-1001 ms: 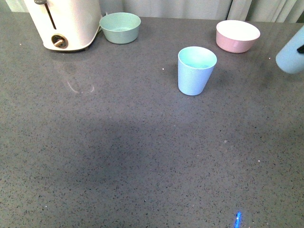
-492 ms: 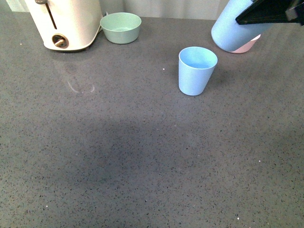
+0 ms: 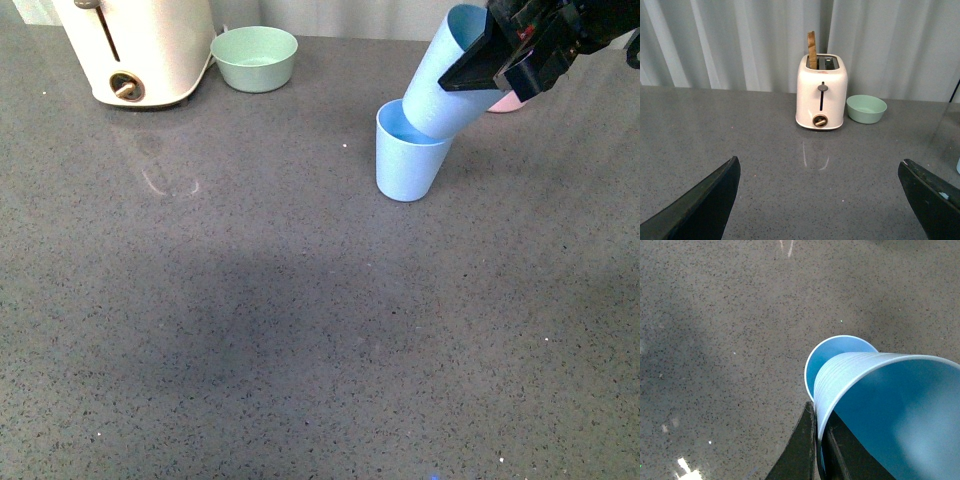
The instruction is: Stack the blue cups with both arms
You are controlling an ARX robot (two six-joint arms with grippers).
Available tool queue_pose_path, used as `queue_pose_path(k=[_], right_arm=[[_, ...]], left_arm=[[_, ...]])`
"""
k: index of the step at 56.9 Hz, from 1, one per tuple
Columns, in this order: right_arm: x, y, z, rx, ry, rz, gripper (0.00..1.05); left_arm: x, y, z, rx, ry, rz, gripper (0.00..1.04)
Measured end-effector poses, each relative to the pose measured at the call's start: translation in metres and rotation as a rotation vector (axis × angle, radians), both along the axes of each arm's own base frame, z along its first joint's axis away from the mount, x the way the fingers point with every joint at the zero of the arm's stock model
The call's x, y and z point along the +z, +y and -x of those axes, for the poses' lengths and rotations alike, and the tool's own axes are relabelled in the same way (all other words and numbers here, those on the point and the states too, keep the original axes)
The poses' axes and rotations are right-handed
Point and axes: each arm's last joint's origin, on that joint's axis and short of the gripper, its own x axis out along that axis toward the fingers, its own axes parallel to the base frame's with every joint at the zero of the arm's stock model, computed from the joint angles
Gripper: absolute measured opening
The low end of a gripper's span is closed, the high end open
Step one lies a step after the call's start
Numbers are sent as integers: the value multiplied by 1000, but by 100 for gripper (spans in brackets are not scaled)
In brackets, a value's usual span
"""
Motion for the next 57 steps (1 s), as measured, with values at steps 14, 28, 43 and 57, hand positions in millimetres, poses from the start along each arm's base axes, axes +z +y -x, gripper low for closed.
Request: queue_pose_path(k=[14, 28, 43, 57], right_arm=[[-11, 4, -5, -17, 12, 12, 2], [-14, 8, -11, -53, -1, 6, 31], [8, 0, -14, -172, -121, -87, 67], [55, -48, 37, -364, -297, -416, 96]], left_arm=[[0, 0, 0, 0, 0, 0, 96], [0, 0, 0, 0, 0, 0, 96], [0, 0, 0, 0, 0, 0, 96], [0, 0, 0, 0, 0, 0, 96]])
